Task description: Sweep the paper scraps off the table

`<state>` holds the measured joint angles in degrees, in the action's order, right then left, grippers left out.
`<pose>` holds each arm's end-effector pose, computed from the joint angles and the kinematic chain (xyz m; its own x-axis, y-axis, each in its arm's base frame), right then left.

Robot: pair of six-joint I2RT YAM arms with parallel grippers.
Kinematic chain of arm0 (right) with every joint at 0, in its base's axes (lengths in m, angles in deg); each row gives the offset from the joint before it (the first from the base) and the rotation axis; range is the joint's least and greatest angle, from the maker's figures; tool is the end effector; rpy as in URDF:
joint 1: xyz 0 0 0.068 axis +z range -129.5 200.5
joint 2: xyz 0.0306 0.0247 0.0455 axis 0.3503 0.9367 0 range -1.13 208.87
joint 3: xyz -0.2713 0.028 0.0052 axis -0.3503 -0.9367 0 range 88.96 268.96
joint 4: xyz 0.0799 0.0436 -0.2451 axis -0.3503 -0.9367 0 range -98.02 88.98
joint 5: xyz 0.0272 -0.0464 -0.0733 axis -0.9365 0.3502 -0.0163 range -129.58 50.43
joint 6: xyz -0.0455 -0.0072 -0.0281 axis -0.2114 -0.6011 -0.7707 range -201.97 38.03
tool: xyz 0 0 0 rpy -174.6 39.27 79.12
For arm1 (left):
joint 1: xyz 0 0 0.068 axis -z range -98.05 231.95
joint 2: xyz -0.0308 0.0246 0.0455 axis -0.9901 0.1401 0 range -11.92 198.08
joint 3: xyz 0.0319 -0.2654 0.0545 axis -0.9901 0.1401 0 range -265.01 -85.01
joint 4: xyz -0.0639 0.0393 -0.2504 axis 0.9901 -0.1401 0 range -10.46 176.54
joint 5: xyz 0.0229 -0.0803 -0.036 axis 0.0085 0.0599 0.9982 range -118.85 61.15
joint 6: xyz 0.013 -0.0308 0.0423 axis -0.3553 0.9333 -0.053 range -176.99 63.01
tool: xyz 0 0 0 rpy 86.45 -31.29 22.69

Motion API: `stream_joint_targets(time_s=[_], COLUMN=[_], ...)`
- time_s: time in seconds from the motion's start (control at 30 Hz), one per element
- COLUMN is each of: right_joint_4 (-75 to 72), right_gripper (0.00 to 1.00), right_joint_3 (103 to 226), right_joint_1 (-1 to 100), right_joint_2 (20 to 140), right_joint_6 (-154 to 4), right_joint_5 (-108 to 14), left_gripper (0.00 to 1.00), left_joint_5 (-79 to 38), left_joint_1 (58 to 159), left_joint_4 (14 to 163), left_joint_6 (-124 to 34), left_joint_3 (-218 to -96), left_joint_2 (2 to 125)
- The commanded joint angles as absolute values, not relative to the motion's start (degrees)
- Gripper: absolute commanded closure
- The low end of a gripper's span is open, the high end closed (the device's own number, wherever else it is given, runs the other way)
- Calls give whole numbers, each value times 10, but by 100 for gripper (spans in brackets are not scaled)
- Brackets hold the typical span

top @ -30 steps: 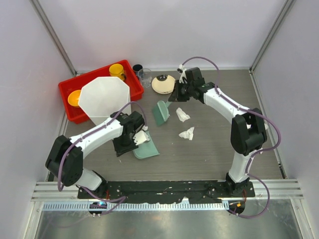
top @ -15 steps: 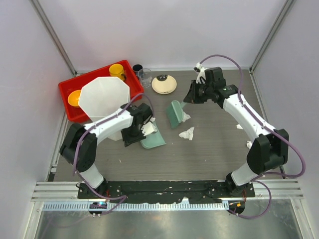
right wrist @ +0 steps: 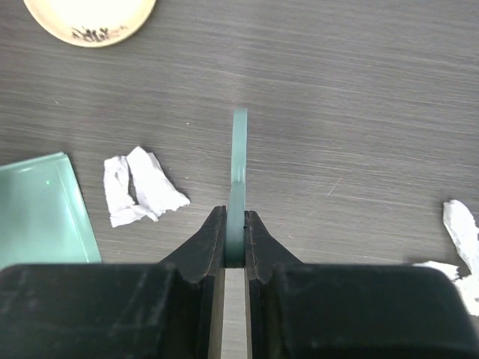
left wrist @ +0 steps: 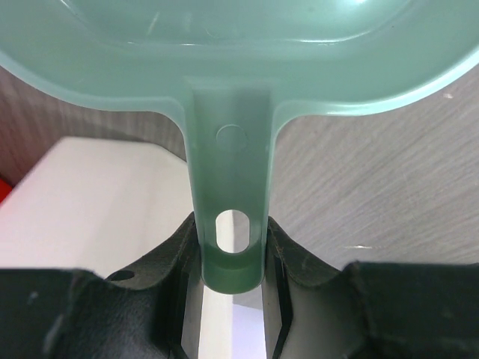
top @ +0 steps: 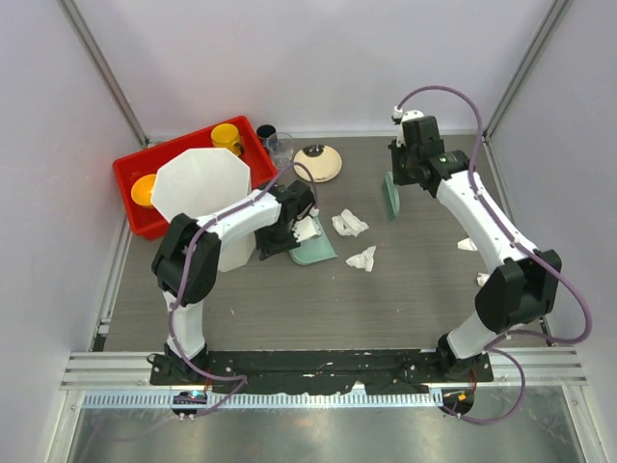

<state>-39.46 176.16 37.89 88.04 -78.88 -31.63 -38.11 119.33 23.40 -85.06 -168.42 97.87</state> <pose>0.3319 0.0987 0.3581 -0.6283 -0.1408 -0.7651 -0.1619 0.9856 -0.0484 0.2867 -0.2119 0.1977 -0.4196 0.9051 0.0683 0.9017 0.4070 0.1458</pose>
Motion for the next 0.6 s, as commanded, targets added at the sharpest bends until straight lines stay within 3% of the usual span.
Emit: stream_joint_targets(time_s=[0.0,0.27,0.43,0.57], right_joint_4=[-349,-359,-336,-322], right_gripper=[99,99,99,99], right_joint_3=[1750,1745,1732,1733], right_joint_1=[387,483,485,485], right_joint_2=[931,952,922,883], right_joint_6=[-817,-787,-720,-700], right_joint_5=[-317,-354,-500,-511], left_gripper=[100,100,100,100], left_joint_5=[-388,-365,-350,-348], left_joint_1=[1192,1192,1192,1191], left_joint_4=[219,211,226,254], left_joint_6=[-868,-878,-871,-866], left_joint_3=[-1735,-1770,-1785,-1776], left_joint_2=[1008,1049,1061,1057])
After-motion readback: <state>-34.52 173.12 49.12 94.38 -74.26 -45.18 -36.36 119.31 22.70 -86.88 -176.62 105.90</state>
